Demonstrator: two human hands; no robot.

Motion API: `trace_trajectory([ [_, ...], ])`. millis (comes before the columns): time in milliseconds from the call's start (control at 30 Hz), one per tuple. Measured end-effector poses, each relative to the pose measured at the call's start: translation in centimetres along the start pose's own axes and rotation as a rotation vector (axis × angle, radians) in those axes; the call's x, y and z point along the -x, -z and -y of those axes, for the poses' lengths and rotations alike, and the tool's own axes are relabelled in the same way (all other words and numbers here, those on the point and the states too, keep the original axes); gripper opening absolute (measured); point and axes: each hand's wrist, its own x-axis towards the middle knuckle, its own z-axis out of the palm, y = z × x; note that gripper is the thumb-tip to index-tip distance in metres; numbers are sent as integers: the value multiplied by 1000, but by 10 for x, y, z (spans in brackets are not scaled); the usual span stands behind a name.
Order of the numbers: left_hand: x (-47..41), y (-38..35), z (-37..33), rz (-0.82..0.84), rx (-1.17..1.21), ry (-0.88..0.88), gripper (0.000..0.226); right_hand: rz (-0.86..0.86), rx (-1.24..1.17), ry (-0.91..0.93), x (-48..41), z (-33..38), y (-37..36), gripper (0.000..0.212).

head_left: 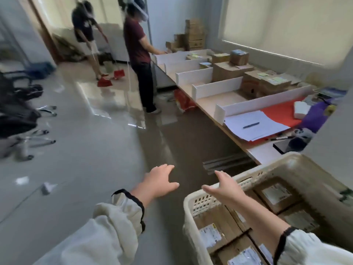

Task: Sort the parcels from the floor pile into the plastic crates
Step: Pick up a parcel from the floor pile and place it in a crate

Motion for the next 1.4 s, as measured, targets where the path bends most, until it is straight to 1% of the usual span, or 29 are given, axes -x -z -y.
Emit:
trace_trajectory([
  [100, 50, 19, 86, -49, 75, 187, 76, 64, 37, 145, -2, 80, -28, 85],
  [167, 81, 28, 131, -84, 106, 272, 74, 102, 37, 217, 4, 125, -44, 81],
  [300, 174, 46, 229, -155, 191, 479, 71, 262, 16, 435, 32, 244, -103, 77],
  [500, 329, 42, 353, -281, 292, 800, 69, 507, 63, 735, 115, 403, -220, 75],
  [633, 425, 25, 408, -362, 379, 1002, 65, 620, 135, 913, 181, 479, -291, 73],
  [800, 523, -20, 447, -480, 597, 1222, 60, 758, 302, 1087, 246, 537, -372, 72],
  [933, 580, -63, 469, -515, 681, 1389, 37, 872, 442, 1183, 281, 569, -436, 71],
  [967, 590, -74, 474, -512, 691, 1441, 36, 902, 479, 1201, 288, 575, -453, 71],
  [1100, 616, -122, 496, -522, 820, 1663, 55, 1070, 605, 1263, 310, 597, -522, 64],
  [1200, 619, -168, 517, -563, 926, 1799, 59, 1165, 705, 1307, 324, 607, -578, 59],
  [1300, 610, -225, 543, -610, 1034, 1869, 58, 1227, 801, 1296, 335, 603, -643, 52],
  [1400, 592, -297, 572, -599, 1101, 1893, 58, 1269, 882, 1331, 338, 579, -723, 55],
])
